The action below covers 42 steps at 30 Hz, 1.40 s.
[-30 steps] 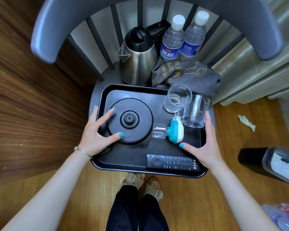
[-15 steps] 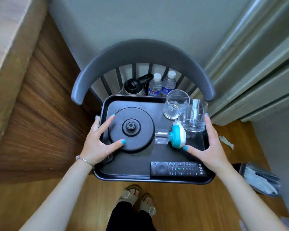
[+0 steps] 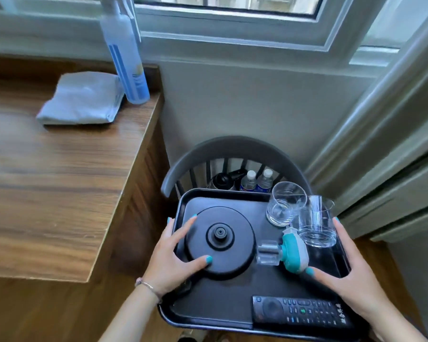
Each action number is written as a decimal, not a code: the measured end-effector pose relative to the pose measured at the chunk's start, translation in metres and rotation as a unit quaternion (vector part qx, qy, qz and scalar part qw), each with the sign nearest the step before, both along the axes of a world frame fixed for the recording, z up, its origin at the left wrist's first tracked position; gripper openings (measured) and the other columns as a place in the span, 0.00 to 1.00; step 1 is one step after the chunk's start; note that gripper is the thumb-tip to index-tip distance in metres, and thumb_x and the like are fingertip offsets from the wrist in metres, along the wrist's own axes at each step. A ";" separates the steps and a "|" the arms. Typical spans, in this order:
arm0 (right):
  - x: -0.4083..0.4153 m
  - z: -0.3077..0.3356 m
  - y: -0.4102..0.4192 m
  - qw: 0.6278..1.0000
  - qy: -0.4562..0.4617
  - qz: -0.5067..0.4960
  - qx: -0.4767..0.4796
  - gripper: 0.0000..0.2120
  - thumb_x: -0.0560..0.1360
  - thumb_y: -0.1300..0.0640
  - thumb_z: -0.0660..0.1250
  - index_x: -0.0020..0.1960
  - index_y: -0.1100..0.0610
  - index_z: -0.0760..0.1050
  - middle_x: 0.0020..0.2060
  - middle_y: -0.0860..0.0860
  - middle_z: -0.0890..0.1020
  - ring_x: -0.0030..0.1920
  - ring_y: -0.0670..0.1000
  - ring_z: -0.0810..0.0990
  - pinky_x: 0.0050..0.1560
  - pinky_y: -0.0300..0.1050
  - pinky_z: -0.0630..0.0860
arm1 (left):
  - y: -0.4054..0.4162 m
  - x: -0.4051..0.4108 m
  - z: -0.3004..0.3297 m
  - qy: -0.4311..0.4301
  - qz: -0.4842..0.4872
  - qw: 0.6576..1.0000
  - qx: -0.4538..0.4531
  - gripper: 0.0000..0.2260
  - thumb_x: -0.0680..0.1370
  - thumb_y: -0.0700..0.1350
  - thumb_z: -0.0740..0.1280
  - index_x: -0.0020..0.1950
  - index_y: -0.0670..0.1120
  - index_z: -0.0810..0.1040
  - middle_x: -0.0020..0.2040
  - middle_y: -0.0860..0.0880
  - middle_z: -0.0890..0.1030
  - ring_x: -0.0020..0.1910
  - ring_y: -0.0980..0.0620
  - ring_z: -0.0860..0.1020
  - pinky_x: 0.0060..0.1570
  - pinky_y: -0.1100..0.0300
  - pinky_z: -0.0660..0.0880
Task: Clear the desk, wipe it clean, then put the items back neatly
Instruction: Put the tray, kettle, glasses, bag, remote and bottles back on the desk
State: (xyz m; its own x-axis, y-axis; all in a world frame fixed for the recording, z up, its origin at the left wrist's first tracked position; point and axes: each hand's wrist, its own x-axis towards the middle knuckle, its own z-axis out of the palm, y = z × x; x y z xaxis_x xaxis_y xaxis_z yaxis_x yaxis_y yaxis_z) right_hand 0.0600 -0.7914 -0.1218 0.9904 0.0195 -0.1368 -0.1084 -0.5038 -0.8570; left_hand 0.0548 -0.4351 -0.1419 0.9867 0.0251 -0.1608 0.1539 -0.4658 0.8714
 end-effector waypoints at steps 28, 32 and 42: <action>-0.004 0.162 0.306 0.987 -0.080 0.130 0.058 0.52 0.61 0.64 0.81 0.76 0.40 0.60 0.70 0.35 0.67 0.60 0.19 0.62 0.70 0.33 0.57 | 0.291 -0.089 0.150 -0.081 0.145 0.986 0.011 0.47 0.55 0.64 0.80 0.70 0.71 0.61 0.77 0.54 0.60 0.76 0.63 0.49 0.71 0.61 0.54; -0.009 0.162 0.361 0.984 -0.072 0.156 0.044 0.53 0.59 0.59 0.81 0.76 0.39 0.59 0.68 0.31 0.66 0.59 0.18 0.62 0.69 0.33 0.56 | 0.341 -0.114 0.147 -0.084 0.174 0.981 0.008 0.46 0.55 0.65 0.79 0.69 0.73 0.61 0.76 0.54 0.61 0.76 0.62 0.50 0.74 0.56 0.55; -0.009 0.163 0.489 0.965 -0.090 0.247 0.020 0.51 0.63 0.60 0.81 0.77 0.39 0.57 0.66 0.28 0.63 0.65 0.28 0.61 0.67 0.33 0.57 | 0.448 -0.172 0.146 -0.086 0.252 0.964 0.005 0.43 0.58 0.60 0.78 0.69 0.73 0.62 0.76 0.55 0.61 0.75 0.64 0.51 0.73 0.59 0.54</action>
